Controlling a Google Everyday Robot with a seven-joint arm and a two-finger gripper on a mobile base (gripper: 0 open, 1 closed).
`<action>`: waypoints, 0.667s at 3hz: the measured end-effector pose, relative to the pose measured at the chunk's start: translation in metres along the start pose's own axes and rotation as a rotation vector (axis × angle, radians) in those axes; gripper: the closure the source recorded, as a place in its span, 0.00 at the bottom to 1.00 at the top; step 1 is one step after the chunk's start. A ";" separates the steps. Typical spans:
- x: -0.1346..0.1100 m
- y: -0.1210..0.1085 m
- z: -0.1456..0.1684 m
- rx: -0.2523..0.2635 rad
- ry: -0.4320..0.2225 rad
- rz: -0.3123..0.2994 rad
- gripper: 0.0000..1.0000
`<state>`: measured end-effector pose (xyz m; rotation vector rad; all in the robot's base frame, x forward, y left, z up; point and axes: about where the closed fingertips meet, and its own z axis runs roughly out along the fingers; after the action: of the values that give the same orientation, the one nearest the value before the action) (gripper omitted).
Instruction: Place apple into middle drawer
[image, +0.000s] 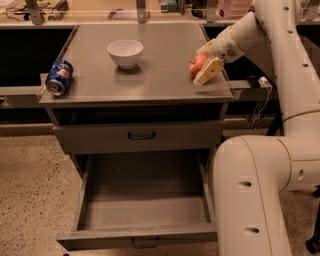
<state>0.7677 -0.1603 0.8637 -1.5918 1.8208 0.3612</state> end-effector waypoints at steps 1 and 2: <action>-0.001 0.004 0.004 -0.018 -0.013 -0.015 0.45; -0.018 0.018 0.003 -0.073 -0.061 -0.072 0.68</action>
Offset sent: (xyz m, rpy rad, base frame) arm -0.0503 0.0303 0.0180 0.0597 0.0144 0.2427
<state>0.7518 -0.1403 0.8690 -1.6724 1.7173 0.4432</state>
